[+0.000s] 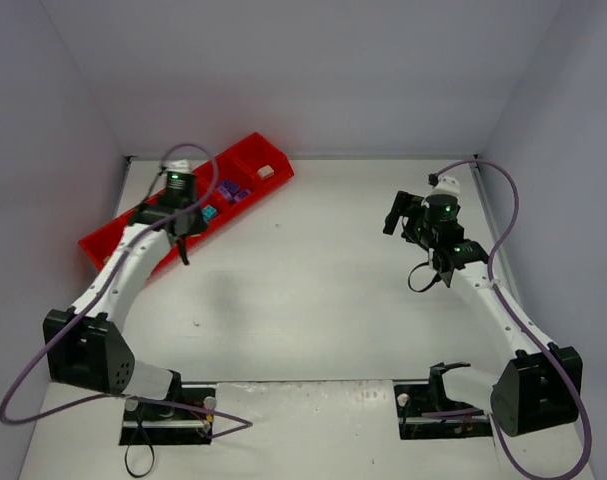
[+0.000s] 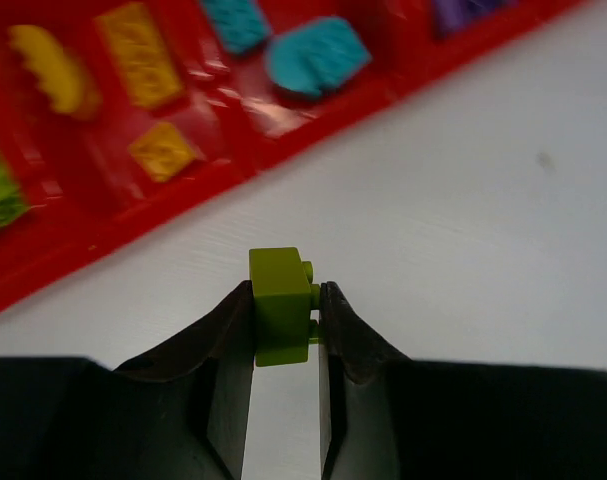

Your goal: Sort the legos into containers by color

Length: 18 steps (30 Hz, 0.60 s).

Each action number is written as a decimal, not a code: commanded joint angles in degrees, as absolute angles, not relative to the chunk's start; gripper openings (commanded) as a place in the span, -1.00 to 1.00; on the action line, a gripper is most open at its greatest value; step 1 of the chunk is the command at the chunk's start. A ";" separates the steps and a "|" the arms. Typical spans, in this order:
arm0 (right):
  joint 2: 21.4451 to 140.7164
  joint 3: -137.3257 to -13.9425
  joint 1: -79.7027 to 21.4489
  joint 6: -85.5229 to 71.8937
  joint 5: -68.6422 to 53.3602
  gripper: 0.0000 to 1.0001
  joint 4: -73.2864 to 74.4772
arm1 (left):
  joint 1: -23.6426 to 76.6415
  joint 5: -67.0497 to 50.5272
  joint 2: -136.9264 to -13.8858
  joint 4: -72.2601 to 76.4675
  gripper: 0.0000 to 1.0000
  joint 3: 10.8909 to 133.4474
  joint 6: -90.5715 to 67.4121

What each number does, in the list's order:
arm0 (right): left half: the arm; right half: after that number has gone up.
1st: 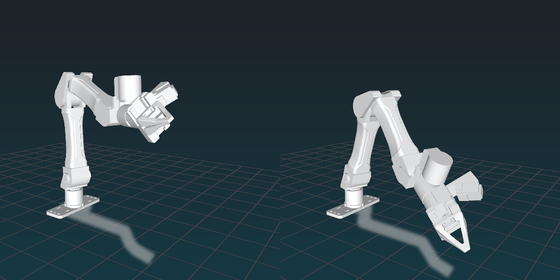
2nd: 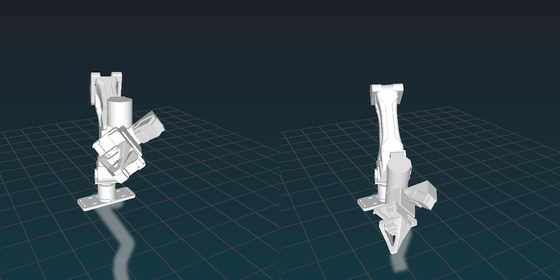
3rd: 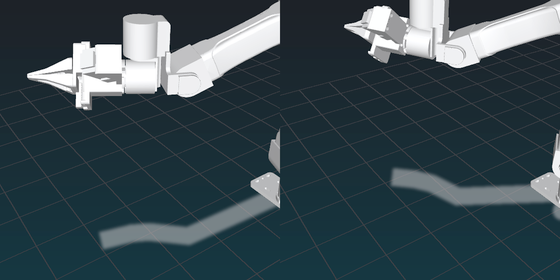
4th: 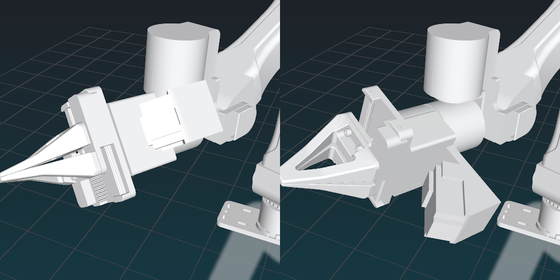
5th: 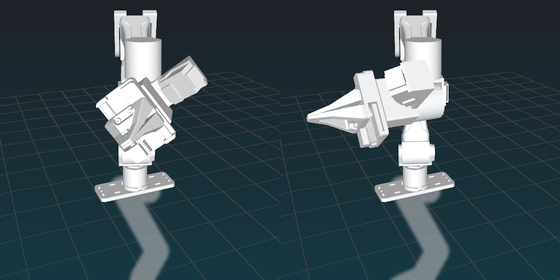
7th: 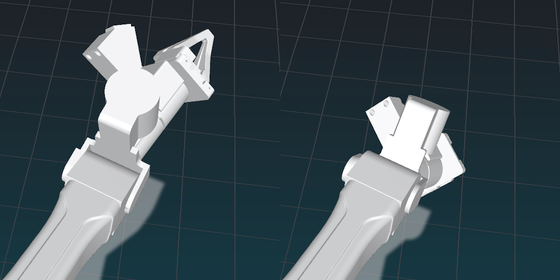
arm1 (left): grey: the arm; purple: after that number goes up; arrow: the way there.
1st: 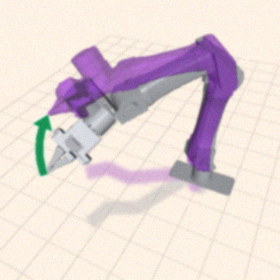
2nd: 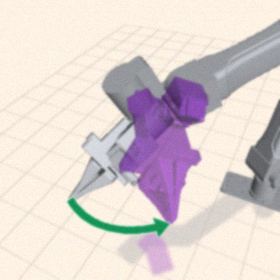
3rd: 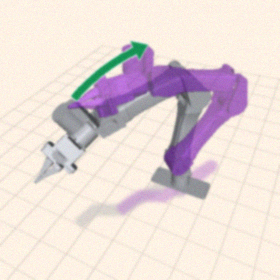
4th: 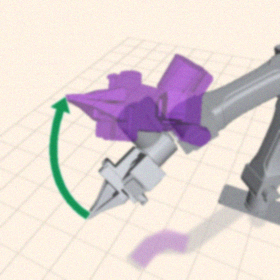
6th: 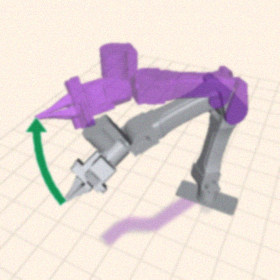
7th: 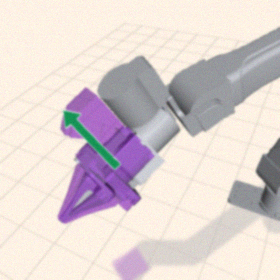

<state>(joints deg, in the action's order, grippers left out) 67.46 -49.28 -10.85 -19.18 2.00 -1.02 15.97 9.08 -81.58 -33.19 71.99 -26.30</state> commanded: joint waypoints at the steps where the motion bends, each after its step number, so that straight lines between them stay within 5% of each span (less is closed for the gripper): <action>1: 67.94 -51.59 -10.99 -20.21 0.53 0.97 -4.39 | 6.88 12.40 -79.02 -37.88 -1.00 71.02 -27.16; 6: 67.94 -51.07 -11.42 -20.57 -2.46 0.97 -4.66 | -9.36 10.90 -78.57 -37.18 -1.00 69.26 -29.87; 15: 66.62 -49.13 -11.86 -19.86 -5.18 0.97 -4.75 | -20.30 14.42 -81.11 -32.70 -0.98 68.29 -32.78; 18: 66.88 -48.96 -11.87 -20.30 -5.80 0.98 -4.92 | -21.79 13.72 -83.57 -31.64 -0.59 69.69 -33.48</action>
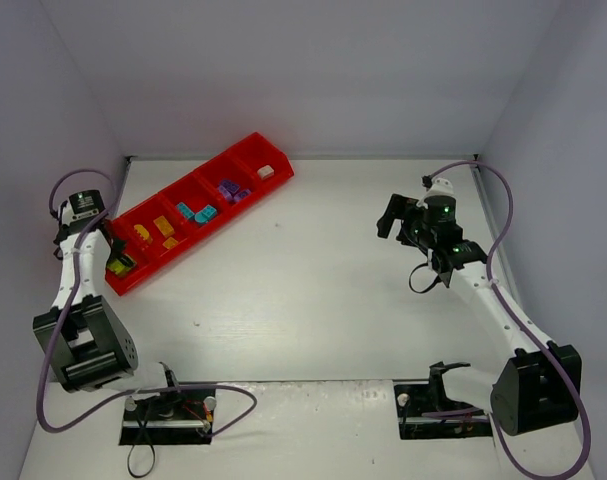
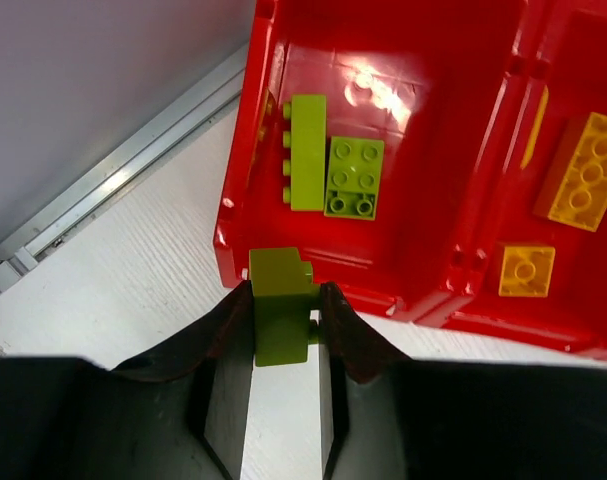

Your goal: Sort the legos into containers by color

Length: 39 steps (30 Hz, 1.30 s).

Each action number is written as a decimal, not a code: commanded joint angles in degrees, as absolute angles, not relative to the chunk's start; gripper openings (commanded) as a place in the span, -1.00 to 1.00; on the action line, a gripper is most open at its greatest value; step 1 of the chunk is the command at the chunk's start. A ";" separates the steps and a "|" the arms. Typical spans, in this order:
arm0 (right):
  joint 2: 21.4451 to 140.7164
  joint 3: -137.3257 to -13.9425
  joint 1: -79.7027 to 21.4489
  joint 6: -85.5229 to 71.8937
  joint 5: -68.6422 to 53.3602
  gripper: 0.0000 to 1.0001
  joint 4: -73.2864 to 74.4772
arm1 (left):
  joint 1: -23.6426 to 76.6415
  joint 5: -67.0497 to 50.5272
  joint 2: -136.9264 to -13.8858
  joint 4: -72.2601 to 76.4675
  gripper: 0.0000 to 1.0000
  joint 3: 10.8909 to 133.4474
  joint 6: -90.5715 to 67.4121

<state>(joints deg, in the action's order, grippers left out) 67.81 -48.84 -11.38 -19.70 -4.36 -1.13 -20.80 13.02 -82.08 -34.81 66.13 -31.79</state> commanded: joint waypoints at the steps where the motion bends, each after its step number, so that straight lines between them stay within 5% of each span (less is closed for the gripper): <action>1: 67.06 -49.04 -11.87 -20.39 -5.97 0.98 -4.83 | -21.97 13.80 -84.02 -31.47 -0.35 70.05 -33.92; 5: 66.71 -49.57 -11.87 -19.60 -5.80 1.00 -4.83 | -22.06 13.10 -84.90 -30.85 0.10 71.89 -34.28; 10: 66.36 -50.71 -11.95 -19.25 -5.54 1.00 -3.96 | -22.06 9.68 -83.06 -30.67 0.33 73.82 -34.02; 25: 63.11 -62.30 -11.86 -11.43 0.53 1.00 6.31 | -1.59 -6.14 -72.43 -37.43 0.34 84.90 -23.31; 33: 55.37 -64.86 -11.87 -9.76 -1.32 1.00 7.11 | -1.23 -10.46 -56.53 -45.87 0.35 83.51 -20.39; 39: 54.15 -66.27 -11.87 -9.13 -4.84 1.00 14.24 | -1.14 -2.82 -43.52 -51.67 0.44 78.06 -18.55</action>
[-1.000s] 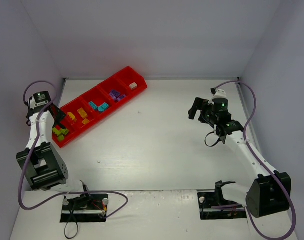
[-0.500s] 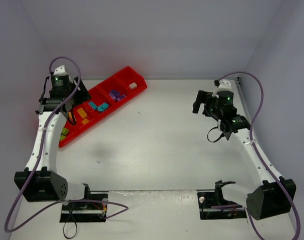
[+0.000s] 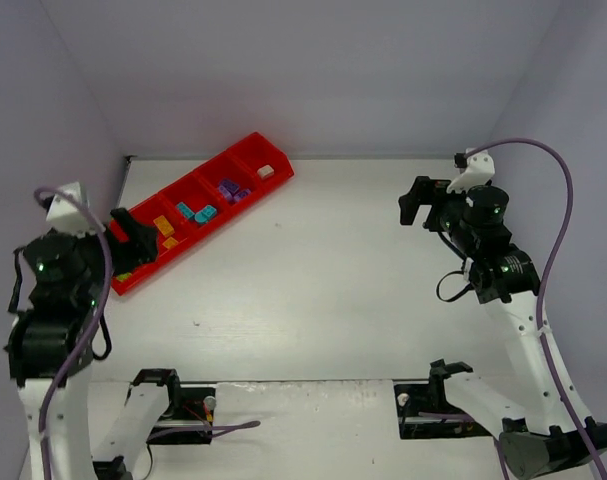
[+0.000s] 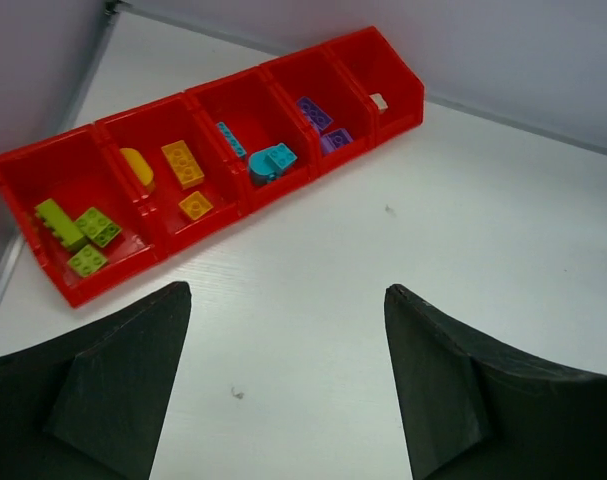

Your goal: Sort the legos into containers by color

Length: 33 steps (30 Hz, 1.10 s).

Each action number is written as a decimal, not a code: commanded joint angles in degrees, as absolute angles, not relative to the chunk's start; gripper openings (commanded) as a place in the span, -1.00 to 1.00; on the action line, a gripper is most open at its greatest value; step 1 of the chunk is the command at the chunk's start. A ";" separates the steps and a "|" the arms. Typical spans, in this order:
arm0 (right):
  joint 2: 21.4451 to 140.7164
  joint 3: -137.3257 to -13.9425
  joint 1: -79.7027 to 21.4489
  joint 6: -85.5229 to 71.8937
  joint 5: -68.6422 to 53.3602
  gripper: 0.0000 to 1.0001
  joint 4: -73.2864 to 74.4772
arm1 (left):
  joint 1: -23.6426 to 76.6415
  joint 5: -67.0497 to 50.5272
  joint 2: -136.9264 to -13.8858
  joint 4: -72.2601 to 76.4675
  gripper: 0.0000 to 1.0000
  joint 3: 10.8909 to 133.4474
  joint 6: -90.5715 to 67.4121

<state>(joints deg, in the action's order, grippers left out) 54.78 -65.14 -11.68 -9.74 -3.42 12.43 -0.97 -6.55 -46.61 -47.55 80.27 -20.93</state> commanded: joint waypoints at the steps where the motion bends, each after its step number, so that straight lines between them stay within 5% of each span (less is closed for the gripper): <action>1: 53.62 -65.31 -11.87 -9.92 -4.22 1.00 14.33 | -1.23 -1.07 -41.85 -52.20 0.44 77.00 -18.54; 17: 40.70 -60.65 -15.03 -11.34 -0.97 1.00 19.60 | 3.51 6.77 -27.08 -55.81 0.54 67.15 -25.04; 33: 34.45 -56.43 -16.87 -12.39 -0.26 1.00 20.65 | 3.52 0.00 -20.92 -63.81 0.57 66.10 -28.56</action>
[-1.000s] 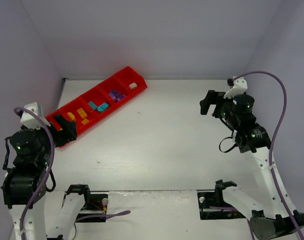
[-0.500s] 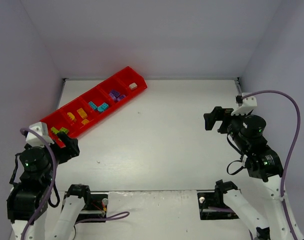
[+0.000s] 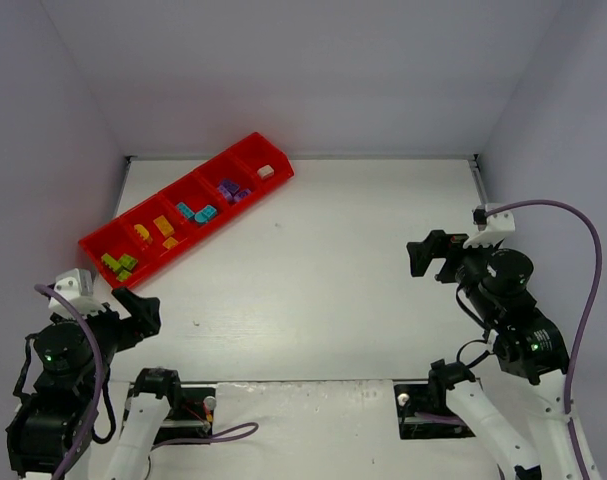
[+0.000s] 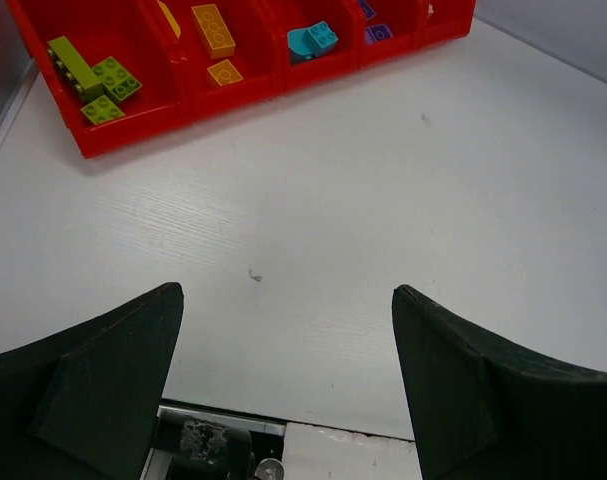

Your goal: Sort the legos into containers by color

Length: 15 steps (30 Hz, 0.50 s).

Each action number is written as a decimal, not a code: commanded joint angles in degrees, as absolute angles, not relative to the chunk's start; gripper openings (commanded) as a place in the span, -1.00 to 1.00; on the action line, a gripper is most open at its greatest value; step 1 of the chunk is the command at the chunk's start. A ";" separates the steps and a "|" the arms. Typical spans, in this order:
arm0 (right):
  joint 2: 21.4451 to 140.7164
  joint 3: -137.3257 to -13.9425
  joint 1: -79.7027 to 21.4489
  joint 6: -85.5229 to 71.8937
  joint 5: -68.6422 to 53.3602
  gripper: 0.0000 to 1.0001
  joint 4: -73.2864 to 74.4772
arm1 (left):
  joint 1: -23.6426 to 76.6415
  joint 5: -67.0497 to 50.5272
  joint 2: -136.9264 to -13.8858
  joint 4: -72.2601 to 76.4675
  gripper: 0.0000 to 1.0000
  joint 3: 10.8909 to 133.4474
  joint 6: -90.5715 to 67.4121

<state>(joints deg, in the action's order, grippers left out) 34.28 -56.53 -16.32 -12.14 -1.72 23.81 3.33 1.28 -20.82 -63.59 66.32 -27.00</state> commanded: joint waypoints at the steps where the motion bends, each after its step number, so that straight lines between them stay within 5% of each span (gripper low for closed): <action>1: 34.63 -56.34 -16.88 -12.31 -0.26 1.00 20.57 | 3.52 -1.48 -20.83 -63.90 0.57 65.57 -28.65; 15: 35.33 -56.34 -16.96 -12.66 -0.18 1.00 20.74 | 3.60 -3.52 -20.74 -63.72 0.57 61.44 -29.00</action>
<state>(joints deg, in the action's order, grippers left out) 34.33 -56.34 -16.60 -12.16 -1.28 23.86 3.33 -2.76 -19.14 -65.45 61.04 -28.25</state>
